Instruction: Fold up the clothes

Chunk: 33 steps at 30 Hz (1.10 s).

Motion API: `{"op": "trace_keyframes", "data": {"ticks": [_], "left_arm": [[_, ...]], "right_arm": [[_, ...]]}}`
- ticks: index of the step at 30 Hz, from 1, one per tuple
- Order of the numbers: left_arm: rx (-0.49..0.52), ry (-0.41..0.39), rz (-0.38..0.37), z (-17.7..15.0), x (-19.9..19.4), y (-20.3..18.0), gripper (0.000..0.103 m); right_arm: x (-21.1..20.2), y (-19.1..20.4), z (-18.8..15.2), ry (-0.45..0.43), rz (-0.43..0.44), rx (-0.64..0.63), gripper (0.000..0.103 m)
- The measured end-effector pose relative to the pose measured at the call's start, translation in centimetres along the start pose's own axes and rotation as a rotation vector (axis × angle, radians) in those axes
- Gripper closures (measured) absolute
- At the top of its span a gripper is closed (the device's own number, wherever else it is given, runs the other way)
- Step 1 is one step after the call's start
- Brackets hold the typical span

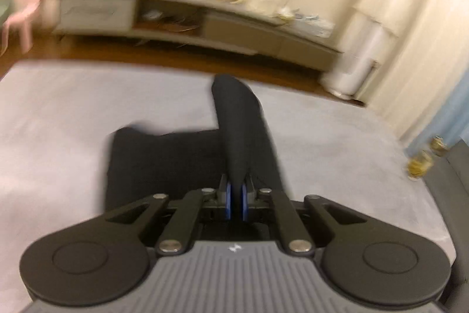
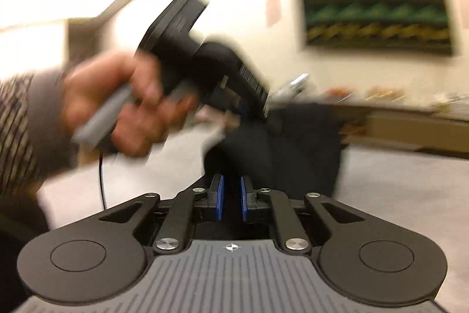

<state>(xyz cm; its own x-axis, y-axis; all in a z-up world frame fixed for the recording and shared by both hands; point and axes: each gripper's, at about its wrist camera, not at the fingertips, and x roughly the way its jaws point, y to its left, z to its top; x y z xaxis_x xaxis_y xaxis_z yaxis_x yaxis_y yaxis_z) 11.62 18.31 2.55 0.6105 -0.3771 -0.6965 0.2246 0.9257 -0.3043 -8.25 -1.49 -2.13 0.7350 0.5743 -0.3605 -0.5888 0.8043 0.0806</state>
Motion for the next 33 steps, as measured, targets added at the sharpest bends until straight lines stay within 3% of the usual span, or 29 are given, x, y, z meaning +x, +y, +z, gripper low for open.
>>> {"op": "trace_keyframes", "data": {"ticks": [3,4,7,10,12,14,17,19,21,24,27,29,30,31,33], "left_arm": [[-0.062,0.019,-0.011,-2.2,1.0,3.1,0.077],[-0.082,0.025,-0.015,-3.0,1.4,4.1,0.077],[-0.144,0.044,-0.026,-5.2,2.4,7.2,0.075],[-0.067,0.093,-0.115,-6.3,3.6,4.8,0.075],[0.008,0.094,-0.14,-6.5,3.9,2.8,0.075],[0.061,0.069,-0.134,-5.9,3.9,2.0,0.075],[0.108,0.03,-0.084,-4.9,3.9,2.0,0.075],[0.117,0.03,-0.076,-4.1,4.8,2.6,0.075],[0.114,0.037,-0.071,-3.8,5.9,3.0,0.08],[0.06,0.04,-0.105,-4.4,6.1,4.0,0.08],[0.039,0.049,-0.128,-4.3,5.9,5.0,0.08],[0.014,0.064,-0.144,-4.4,6.2,5.8,0.08],[-0.002,0.075,-0.15,-4.4,6.4,6.2,0.081],[-0.017,0.087,-0.157,-4.5,6.5,6.7,0.081],[-0.032,0.099,-0.16,-4.4,6.6,7.0,0.082]], "right_arm": [[6.1,1.2,-2.8,0.231,-0.013,-0.023,0.091],[7.1,1.0,-3.6,0.277,-0.035,-0.033,0.097],[6.3,-1.4,-3.2,0.322,-0.065,-0.079,0.103],[5.8,-5.9,-2.4,0.391,-0.271,-0.145,0.103],[5.7,-9.8,-1.9,0.439,-0.453,-0.156,0.102],[4.5,-12.7,-0.9,0.459,-0.557,-0.118,0.101],[2.2,-10.7,1.4,0.37,-0.514,-0.107,0.095],[1.8,-8.6,2.5,0.33,-0.459,-0.124,0.065],[3.0,-5.8,2.7,0.326,-0.373,-0.176,0.05],[5.8,-2.3,2.2,0.346,-0.314,-0.253,0.05],[8.8,-0.7,1.1,0.394,-0.336,-0.308,0.053],[10.5,-0.2,0.4,0.432,-0.365,-0.335,0.074],[10.7,-0.5,0.2,0.442,-0.376,-0.347,0.091],[10.5,-0.5,0.2,0.437,-0.378,-0.349,0.098],[9.9,0.5,0.3,0.406,-0.376,-0.362,0.1]]}}
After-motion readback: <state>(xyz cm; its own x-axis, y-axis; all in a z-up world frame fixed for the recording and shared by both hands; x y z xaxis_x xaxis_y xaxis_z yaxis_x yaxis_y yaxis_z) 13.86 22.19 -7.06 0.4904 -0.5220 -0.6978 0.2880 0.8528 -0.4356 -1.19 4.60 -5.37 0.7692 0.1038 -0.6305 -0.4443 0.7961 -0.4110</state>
